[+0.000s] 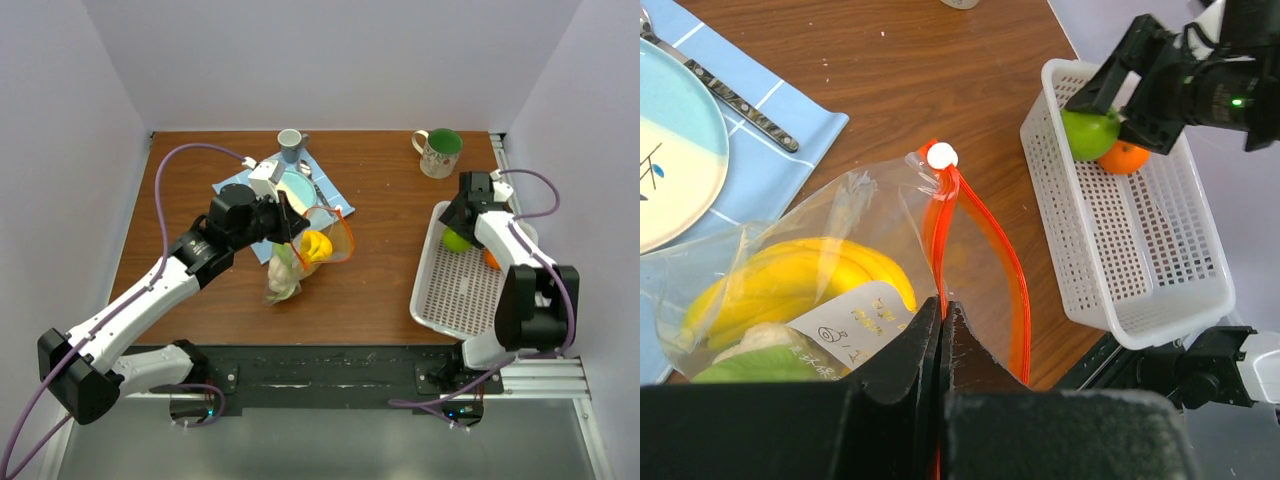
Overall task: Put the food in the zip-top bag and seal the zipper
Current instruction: Pick up the fake fruit from the bin.
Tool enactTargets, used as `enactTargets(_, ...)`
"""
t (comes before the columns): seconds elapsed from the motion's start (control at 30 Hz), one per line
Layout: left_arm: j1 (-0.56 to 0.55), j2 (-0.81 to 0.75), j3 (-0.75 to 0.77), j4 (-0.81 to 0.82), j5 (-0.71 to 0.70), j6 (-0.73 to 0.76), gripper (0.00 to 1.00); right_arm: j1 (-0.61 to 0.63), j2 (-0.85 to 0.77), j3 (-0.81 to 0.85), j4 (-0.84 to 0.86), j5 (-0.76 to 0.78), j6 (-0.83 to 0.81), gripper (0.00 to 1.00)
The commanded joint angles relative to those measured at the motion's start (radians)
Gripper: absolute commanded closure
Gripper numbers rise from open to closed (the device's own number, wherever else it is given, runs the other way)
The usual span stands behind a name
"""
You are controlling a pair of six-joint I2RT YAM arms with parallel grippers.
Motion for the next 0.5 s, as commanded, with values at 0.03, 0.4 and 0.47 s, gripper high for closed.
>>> enactTargets(0.03,0.006,-0.003,0.038,0.053,-0.006,-0.002,1.00,-0.005,-0.166,0.017,-0.093,0.004,-0.015,0.61)
enactTargets(0.4,0.006,0.014,0.045,0.065,0.000,-0.007,1.00,0.043,-0.370,0.066,-0.202,-0.192,-0.022,0.64)
enactTargets(0.47,0.004,0.018,0.047,0.069,0.004,-0.010,1.00,0.145,-0.382,0.098,-0.216,-0.186,0.002,0.64)
